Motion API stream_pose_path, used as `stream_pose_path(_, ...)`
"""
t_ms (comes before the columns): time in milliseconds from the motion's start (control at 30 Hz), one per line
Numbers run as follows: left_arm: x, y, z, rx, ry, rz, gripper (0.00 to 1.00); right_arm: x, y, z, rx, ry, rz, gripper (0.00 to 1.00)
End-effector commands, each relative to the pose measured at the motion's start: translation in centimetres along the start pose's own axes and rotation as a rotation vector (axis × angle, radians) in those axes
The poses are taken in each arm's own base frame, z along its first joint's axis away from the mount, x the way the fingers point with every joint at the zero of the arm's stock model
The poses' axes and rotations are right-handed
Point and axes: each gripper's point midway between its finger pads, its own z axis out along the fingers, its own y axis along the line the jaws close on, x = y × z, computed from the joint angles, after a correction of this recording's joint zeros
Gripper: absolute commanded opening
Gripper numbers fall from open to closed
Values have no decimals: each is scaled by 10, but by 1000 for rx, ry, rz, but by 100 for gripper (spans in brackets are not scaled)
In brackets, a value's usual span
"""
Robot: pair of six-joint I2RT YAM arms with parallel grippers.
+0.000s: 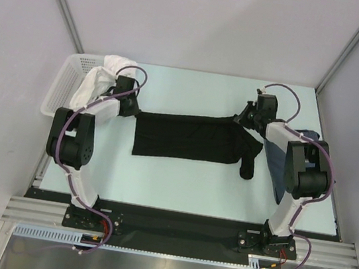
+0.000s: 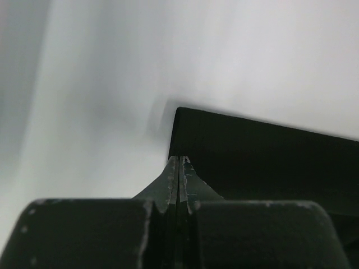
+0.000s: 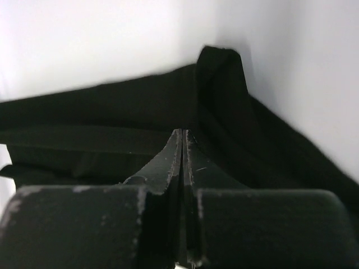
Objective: Fold and stack the tank tops
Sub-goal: Fold the tank top
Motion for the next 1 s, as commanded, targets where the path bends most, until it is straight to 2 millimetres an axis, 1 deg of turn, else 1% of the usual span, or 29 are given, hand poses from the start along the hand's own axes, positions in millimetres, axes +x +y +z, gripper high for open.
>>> stream_pose_path(0, -15, -8, -22, 22, -89, -23, 0, -16, 12, -20, -28, -90, -3, 0)
stream_pose_path(33, -6, -6, -21, 17, -73, -18, 0, -8, 10, -24, -21, -81, 1, 0)
stream_pose_path(100, -4, -3, -24, 9, -79, -21, 0, -4, 8, -28, -13, -84, 3, 0)
stream_pose_path(133, 2, -2, -25, 5, -74, -18, 0, 4, 2, -29, 9, -73, 7, 0)
stream_pose_path(167, 5, -1, -26, 2, -72, -16, 0, 3, 3, -32, 11, -79, 13, 0)
stream_pose_path(200, 3, -1, -31, 2, -86, -17, 0, 6, 0, -33, 18, -77, 15, 0)
stream_pose_path(233, 10, 2, -30, -9, -77, -14, 0, 7, -1, -34, 24, -78, 17, 0)
stream_pose_path(267, 12, 4, -32, -16, -77, -15, 0, 11, -3, -35, 30, -71, 18, 0)
stream_pose_path(367, 17, 9, -35, -26, -79, -18, 0, 17, -10, -35, 64, -55, 25, 0)
stream_pose_path(567, 27, 15, -35, -51, -66, -30, 0, 34, -22, -24, 103, -12, 48, 0)
stream_pose_path(633, 32, 19, -35, -64, -56, -35, 1, 40, -31, -22, 143, -3, 67, 0)
stream_pose_path(700, 32, 16, -37, -44, -70, -44, 1, 47, -37, -22, 159, -2, 80, 0)
stream_pose_path(733, 39, 19, -37, -47, -60, -44, 0, 48, -38, -22, 161, -4, 88, 0)
stream_pose_path(767, 37, 18, -39, -44, -71, -48, 1, 51, -39, -22, 165, 0, 93, 0)
stream_pose_path(833, 43, 17, -38, -42, -63, -41, 4, 54, -41, -19, 174, 9, 101, 0)
stream_pose_path(867, 46, 17, -38, -45, -60, -38, 10, 55, -42, -18, 176, 13, 105, 0)
stream_pose_path(933, 50, 18, -37, -50, -54, -33, 15, 56, -44, -17, 185, 15, 114, 0)
stream_pose_path(967, 51, 18, -37, -54, -57, -33, 29, 58, -46, -16, 191, 20, 116, 2)
